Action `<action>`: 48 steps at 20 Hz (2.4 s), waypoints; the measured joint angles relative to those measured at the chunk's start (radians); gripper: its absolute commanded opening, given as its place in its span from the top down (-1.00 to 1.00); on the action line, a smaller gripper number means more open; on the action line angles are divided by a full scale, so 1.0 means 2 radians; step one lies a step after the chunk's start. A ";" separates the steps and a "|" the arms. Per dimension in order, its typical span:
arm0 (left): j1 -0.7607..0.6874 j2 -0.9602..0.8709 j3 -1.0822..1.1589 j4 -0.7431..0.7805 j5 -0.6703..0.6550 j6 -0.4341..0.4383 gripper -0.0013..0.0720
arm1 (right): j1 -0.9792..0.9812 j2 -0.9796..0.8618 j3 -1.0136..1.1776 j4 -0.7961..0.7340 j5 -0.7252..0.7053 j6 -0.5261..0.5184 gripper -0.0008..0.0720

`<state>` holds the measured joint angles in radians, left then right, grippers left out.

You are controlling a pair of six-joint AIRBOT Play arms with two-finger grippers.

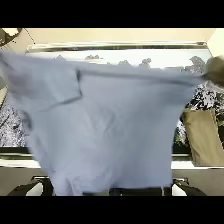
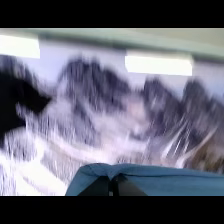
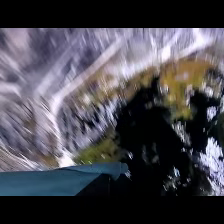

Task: Fold the shirts.

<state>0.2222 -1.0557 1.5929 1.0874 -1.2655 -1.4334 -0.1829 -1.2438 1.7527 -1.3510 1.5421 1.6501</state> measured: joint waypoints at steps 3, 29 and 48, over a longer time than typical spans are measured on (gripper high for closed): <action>-0.016 -0.088 -0.089 0.002 0.028 0.019 0.89 | 0.049 -0.117 -0.016 -0.042 -0.052 0.008 0.85; -0.037 -0.296 -0.112 0.063 -0.089 -0.013 0.53 | 0.035 -0.253 -0.106 0.006 -0.033 0.007 0.52; 0.020 -0.095 -0.452 0.048 -0.077 0.032 -0.13 | -0.052 -0.133 -0.266 -0.006 0.027 -0.022 -0.23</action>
<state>0.2615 -1.2449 0.6895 1.1835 -1.4204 -1.3685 -0.2867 -1.5105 1.2209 -1.3636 1.5959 1.6070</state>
